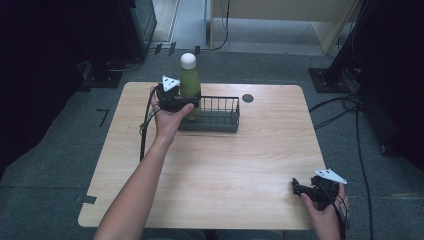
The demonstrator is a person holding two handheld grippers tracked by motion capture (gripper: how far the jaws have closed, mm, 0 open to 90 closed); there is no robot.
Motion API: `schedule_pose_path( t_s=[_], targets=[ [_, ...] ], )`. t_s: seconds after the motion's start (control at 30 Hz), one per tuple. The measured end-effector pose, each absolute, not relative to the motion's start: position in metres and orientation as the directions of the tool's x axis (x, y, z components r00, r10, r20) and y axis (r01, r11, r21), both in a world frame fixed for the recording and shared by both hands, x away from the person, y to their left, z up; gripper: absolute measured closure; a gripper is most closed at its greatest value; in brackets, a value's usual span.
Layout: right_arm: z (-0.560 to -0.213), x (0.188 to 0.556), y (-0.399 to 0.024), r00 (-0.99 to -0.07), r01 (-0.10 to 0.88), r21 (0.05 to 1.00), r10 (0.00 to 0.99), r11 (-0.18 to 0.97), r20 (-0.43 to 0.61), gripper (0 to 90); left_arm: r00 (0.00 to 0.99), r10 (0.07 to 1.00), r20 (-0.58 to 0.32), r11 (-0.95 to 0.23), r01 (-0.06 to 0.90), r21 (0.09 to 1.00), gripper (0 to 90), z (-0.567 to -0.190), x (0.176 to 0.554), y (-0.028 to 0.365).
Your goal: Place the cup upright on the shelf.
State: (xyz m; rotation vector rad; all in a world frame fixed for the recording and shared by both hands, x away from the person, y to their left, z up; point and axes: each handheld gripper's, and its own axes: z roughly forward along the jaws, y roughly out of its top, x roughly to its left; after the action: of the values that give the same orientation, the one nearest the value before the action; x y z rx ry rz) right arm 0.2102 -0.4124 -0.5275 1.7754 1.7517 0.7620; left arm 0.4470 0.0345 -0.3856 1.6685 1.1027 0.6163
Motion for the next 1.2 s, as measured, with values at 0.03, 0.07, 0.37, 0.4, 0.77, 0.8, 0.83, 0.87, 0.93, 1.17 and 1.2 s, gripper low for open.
schedule_pose_path(
  t_s=[0.03,0.07,0.37,0.4,0.77,0.8,0.83,0.87,0.93,1.17,1.2],
  targets=[
    [-0.528,0.210,-0.412,0.002,0.702,0.712,1.000,-0.021,0.028,0.0,0.455,0.884,-0.107,-0.080,0.373,0.924,0.0,-0.385,0.444,0.037],
    [-0.528,0.210,-0.412,0.001,0.702,0.712,1.000,-0.021,0.029,0.0,0.458,0.882,-0.107,-0.079,0.370,0.926,0.0,-0.384,0.442,0.039],
    [-0.528,0.210,-0.412,0.002,0.702,0.712,1.000,-0.021,0.028,0.0,0.477,0.872,-0.112,-0.071,0.350,0.934,0.0,-0.379,0.421,0.059],
    [-0.528,0.210,-0.412,0.002,0.702,0.712,1.000,-0.021,0.028,0.0,0.479,0.870,-0.114,-0.069,0.347,0.935,0.0,-0.379,0.418,0.060],
    [-0.528,0.210,-0.412,0.001,0.702,0.712,1.000,-0.021,0.028,0.0,0.490,0.868,-0.080,-0.094,0.321,0.942,0.0,-0.382,0.385,0.072],
    [-0.528,0.210,-0.412,0.002,0.702,0.712,1.000,-0.021,0.028,0.0,0.490,0.868,-0.077,-0.098,0.322,0.942,0.0,-0.384,0.382,0.073],
    [-0.528,0.210,-0.412,0.001,0.702,0.712,1.000,-0.021,0.028,0.0,0.490,0.869,-0.070,-0.104,0.319,0.942,0.0,-0.386,0.379,0.074],
    [-0.528,0.210,-0.412,0.002,0.702,0.711,1.000,-0.022,0.029,0.0,0.489,0.870,-0.067,-0.108,0.322,0.941,0.0,-0.388,0.376,0.076],
    [-0.528,0.210,-0.412,0.002,0.702,0.711,1.000,-0.022,0.029,0.0,0.491,0.868,-0.075,-0.105,0.329,0.939,0.0,-0.391,0.371,0.080],
    [-0.528,0.210,-0.412,0.002,0.702,0.712,1.000,-0.021,0.028,0.0,0.478,0.876,-0.065,-0.122,0.349,0.929,0.0,-0.408,0.351,0.095],
    [-0.528,0.210,-0.412,0.002,0.702,0.712,1.000,-0.021,0.028,0.0,0.477,0.876,-0.065,-0.123,0.352,0.928,0.0,-0.411,0.348,0.098]
  ],
)
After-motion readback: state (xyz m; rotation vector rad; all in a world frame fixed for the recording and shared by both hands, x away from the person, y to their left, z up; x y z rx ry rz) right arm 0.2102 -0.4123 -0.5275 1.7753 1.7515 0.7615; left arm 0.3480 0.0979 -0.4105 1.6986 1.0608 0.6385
